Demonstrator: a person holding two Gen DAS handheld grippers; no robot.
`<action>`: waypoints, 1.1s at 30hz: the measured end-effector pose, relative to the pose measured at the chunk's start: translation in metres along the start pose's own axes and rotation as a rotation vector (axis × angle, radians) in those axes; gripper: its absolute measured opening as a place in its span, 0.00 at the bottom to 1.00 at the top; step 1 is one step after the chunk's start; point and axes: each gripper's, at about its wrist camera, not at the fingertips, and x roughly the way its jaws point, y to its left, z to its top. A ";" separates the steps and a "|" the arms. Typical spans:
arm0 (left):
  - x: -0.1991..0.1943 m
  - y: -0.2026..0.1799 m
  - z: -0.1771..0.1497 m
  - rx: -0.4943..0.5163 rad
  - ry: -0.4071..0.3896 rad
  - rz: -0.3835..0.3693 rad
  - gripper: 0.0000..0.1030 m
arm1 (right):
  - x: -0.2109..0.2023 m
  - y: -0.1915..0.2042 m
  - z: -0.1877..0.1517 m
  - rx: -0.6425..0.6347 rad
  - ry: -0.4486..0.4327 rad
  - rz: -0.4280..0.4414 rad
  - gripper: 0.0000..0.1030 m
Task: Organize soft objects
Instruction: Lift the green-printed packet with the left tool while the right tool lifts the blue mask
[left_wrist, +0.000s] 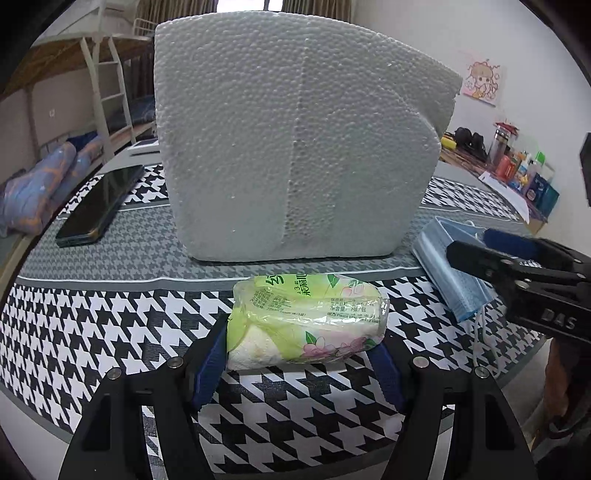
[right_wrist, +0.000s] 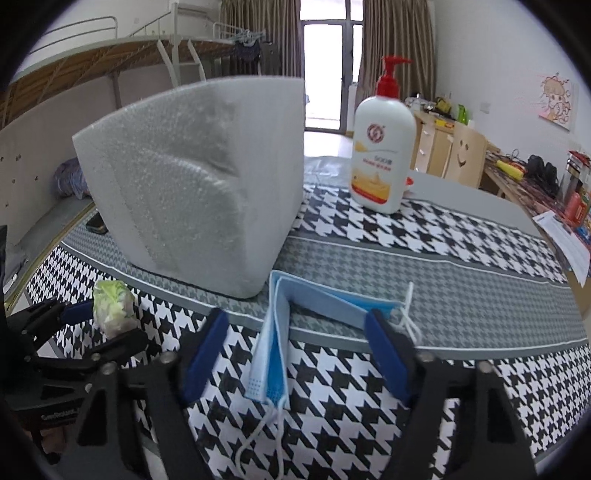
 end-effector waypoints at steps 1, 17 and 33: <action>-0.001 0.000 0.001 0.000 -0.008 -0.010 0.69 | 0.004 -0.001 0.001 0.002 0.013 -0.001 0.65; -0.001 0.002 0.000 -0.010 -0.007 -0.038 0.69 | 0.038 0.004 0.003 0.005 0.098 0.023 0.12; -0.027 -0.004 -0.009 0.005 -0.071 -0.039 0.69 | -0.012 0.009 -0.017 -0.003 0.009 0.035 0.09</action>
